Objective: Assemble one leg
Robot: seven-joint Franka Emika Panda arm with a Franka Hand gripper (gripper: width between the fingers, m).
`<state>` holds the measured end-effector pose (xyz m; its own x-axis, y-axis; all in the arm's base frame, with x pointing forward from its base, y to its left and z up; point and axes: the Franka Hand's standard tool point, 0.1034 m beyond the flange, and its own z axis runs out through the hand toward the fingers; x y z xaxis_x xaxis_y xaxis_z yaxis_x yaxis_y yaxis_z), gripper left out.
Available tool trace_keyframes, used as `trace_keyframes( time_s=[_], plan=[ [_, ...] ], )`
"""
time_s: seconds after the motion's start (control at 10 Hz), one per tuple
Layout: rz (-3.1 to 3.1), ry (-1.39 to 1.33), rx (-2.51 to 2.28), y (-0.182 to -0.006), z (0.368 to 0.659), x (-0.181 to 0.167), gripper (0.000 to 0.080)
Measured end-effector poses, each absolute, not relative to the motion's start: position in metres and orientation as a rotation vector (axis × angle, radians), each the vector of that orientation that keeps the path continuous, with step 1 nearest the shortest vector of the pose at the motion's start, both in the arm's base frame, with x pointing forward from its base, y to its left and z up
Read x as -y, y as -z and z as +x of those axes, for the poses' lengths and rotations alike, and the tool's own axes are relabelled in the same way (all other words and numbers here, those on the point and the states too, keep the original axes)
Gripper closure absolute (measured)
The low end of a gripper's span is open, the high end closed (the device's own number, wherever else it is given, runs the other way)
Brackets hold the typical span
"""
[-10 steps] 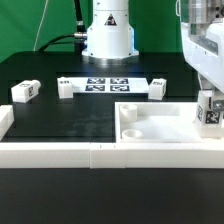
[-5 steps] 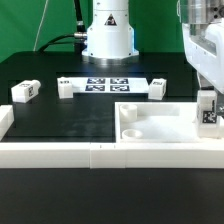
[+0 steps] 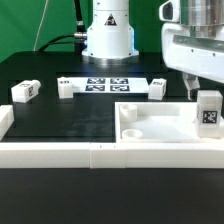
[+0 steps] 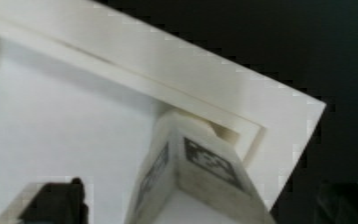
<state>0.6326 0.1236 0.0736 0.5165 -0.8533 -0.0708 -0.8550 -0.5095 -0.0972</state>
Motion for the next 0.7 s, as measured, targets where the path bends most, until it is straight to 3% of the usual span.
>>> trace_keyframes(
  time_s=[0.7],
  plan=[
    [-3.098,0.012,-0.428,-0.0798,0.6327,-0.1227,0.015]
  ],
)
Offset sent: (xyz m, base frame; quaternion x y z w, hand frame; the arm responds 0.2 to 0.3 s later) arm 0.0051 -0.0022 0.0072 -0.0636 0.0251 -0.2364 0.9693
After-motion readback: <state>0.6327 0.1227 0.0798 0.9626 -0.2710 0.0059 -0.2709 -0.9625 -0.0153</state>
